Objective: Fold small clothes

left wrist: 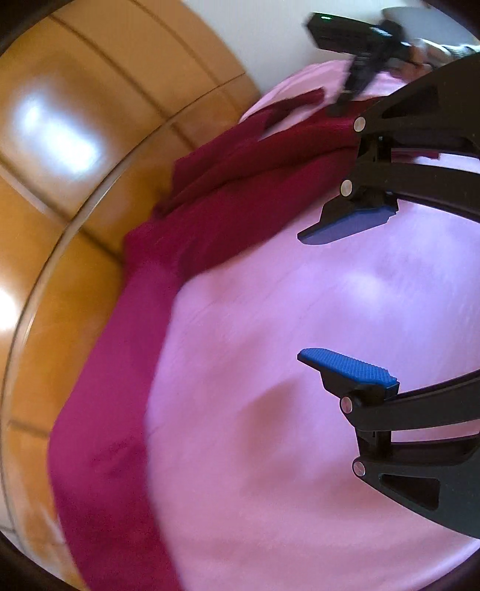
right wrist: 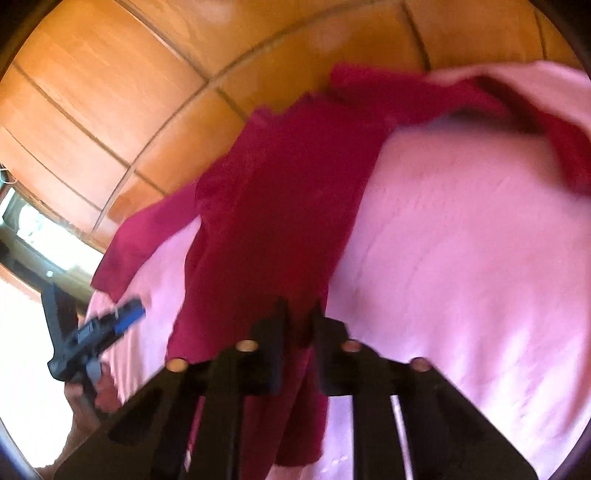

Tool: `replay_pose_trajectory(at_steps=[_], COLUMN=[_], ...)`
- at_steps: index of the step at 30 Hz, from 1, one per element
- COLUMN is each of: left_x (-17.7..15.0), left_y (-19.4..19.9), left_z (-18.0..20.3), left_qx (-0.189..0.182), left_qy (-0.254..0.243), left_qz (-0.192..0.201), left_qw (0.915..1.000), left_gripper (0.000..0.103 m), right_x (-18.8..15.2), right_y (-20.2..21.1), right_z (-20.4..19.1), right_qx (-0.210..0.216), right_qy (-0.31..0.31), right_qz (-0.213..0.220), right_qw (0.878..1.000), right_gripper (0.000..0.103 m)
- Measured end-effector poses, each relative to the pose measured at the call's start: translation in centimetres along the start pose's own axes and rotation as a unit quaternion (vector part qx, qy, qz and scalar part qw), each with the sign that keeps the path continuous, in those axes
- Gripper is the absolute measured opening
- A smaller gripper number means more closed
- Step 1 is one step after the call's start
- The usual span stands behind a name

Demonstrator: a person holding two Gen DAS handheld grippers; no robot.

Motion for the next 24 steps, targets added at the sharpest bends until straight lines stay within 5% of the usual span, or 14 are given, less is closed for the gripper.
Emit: replay_pose_trajectory(at_steps=[3, 6, 9, 13, 18, 20, 24], left_x=[-1.1, -1.7, -2.0, -2.2, -1.7, -1.7, -0.8], left_y=[-0.9, -1.9, -2.7, -3.9, -5.1, -5.2, -3.4], left_z=[1.7, 3.9, 6.4, 8.7, 9.8, 9.9, 9.3], left_qx=[-0.028, -0.052, -0.066, -0.088, -0.107, -0.125, -0.124], left_qy=[-0.002, -0.007, -0.014, -0.011, 0.037, 0.039, 0.031], left_qz=[-0.023, -0.038, -0.041, -0.045, -0.038, -0.059, -0.051], left_qw=[0.9993, 0.9979, 0.9969, 0.9951, 0.9929, 0.9896, 0.9905], left_gripper=[0.057, 0.057, 0.057, 0.057, 0.057, 0.02, 0.009], right_x=[2.0, 3.2, 4.0, 4.4, 5.0, 5.3, 5.7], right_y=[2.8, 3.8, 4.4, 4.4, 2.9, 3.0, 4.1], right_z=[1.3, 3.1, 7.2, 12.2, 11.4, 11.2, 10.3], right_qx=[-0.108, -0.231, -0.291, -0.294, -0.313, -0.308, -0.287], right_qy=[0.049, 0.096, 0.081, 0.032, 0.058, 0.058, 0.059], right_qz=[0.051, 0.072, 0.066, 0.058, 0.054, 0.049, 0.037], right_qw=[0.992, 0.965, 0.951, 0.954, 0.946, 0.948, 0.955], right_gripper=[0.008, 0.008, 0.008, 0.008, 0.008, 0.008, 0.008])
Point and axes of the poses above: each gripper's, at about its wrist camera, not at the fingertips, and y roughly against the way its jaws point, z to its right, x to its top, the point moved 3 cm from there along -y, roughly the way its jaws point, and after that the axes turned 15 degrees about x, right-handed, at the moved point
